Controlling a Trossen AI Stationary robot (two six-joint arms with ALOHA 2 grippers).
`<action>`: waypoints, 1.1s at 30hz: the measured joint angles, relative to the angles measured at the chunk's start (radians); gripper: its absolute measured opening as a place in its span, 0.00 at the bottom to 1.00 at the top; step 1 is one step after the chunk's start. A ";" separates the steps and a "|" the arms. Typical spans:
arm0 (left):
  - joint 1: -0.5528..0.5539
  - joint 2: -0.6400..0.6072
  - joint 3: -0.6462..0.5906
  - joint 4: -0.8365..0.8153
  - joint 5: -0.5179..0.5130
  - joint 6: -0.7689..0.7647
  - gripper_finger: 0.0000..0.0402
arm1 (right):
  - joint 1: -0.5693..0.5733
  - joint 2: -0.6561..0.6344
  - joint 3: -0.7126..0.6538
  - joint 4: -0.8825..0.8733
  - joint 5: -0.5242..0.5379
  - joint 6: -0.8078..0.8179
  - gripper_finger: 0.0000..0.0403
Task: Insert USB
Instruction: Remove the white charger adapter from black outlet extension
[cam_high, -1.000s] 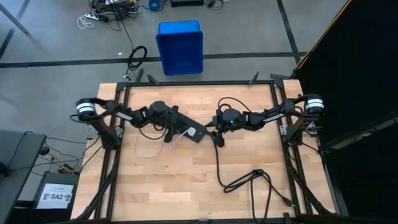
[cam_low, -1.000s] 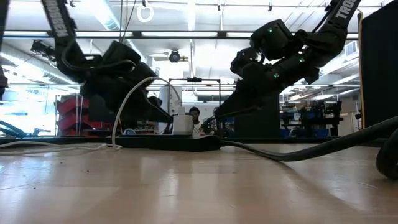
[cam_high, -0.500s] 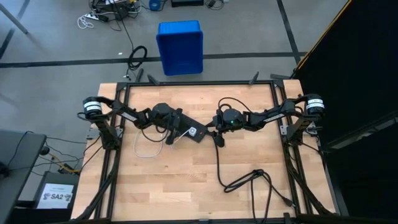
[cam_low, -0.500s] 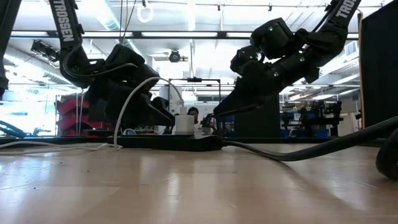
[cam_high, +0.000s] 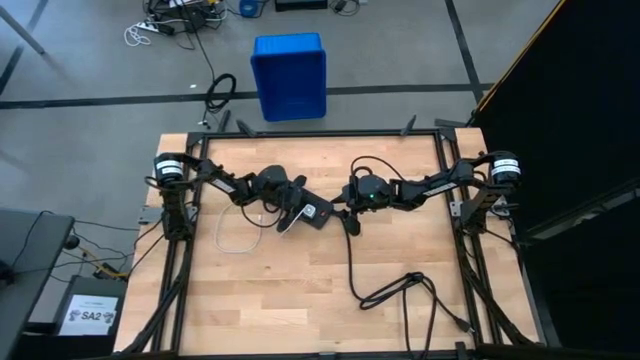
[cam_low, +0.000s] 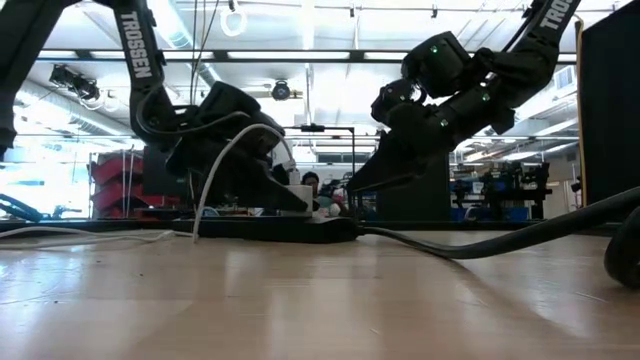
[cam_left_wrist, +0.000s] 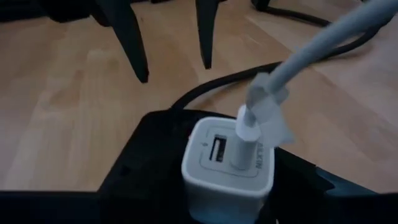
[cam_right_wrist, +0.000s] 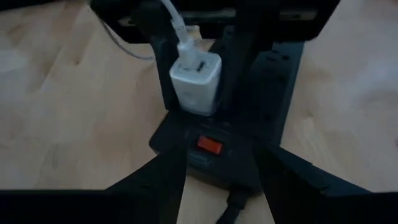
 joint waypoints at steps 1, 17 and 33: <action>0.000 0.000 0.000 -0.003 0.000 0.003 0.44 | 0.002 0.000 0.000 0.003 0.000 0.000 0.41; 0.002 0.000 -0.002 0.016 -0.025 -0.002 0.34 | 0.053 0.184 0.000 0.260 0.068 0.067 0.38; 0.001 0.000 -0.002 0.035 -0.065 -0.035 0.34 | 0.037 0.272 0.055 0.256 0.162 0.034 0.38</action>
